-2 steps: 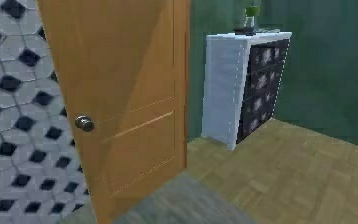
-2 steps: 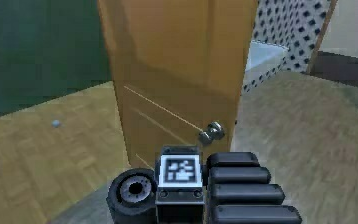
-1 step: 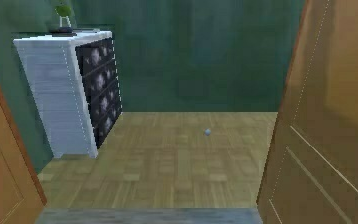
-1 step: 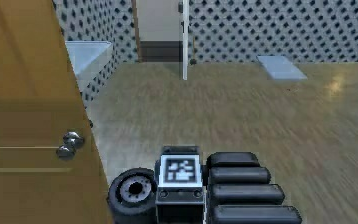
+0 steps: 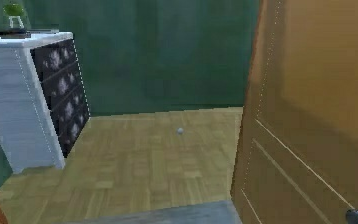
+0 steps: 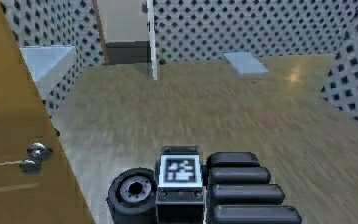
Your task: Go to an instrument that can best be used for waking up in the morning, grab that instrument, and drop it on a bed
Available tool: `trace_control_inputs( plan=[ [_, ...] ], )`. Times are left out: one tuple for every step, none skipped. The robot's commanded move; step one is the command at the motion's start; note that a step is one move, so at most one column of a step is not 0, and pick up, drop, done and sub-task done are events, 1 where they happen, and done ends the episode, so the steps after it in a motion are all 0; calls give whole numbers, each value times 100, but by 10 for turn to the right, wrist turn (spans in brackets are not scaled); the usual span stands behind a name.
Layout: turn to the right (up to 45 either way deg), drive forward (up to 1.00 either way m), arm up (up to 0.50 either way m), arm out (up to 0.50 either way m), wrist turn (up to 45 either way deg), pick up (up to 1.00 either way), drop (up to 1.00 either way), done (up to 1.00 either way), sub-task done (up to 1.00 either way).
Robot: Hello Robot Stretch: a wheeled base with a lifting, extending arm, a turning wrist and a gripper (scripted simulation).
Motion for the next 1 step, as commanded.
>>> trace_control_inputs(
  plan=[
    [0,55,0,0,0,0,0,0,0]
  ],
)
